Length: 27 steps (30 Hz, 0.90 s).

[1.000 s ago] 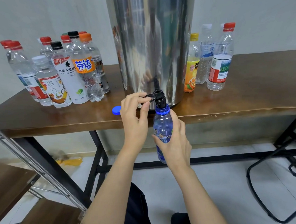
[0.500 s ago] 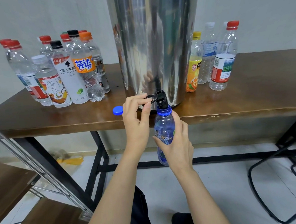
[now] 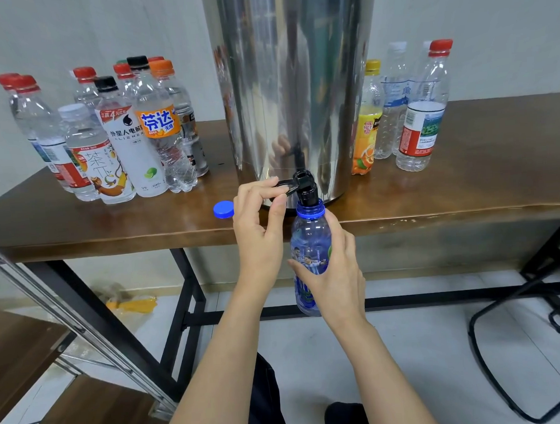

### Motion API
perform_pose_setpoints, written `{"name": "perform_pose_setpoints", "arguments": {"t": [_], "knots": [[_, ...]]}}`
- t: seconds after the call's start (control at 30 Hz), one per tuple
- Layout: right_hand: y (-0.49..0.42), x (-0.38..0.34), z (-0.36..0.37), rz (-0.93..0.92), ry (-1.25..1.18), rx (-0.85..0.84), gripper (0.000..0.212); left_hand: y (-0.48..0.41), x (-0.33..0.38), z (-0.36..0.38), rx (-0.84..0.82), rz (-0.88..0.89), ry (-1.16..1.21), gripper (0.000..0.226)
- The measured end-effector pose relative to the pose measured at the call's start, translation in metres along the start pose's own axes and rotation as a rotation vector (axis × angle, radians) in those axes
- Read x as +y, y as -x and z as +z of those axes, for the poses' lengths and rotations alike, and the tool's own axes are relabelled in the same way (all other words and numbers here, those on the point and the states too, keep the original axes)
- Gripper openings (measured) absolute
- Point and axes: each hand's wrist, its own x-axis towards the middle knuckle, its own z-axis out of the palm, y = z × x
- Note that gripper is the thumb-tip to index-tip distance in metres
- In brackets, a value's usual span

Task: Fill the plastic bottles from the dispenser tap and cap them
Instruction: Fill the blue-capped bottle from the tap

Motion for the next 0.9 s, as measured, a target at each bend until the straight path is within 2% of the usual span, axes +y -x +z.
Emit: {"name": "perform_pose_setpoints", "arguments": {"t": [0.9], "knots": [[0.0041,-0.0051,-0.0041,0.031,-0.081,-0.033,0.098,0.0018,0.0027,0.0005,0.008,-0.017,0.016,0.014]]}}
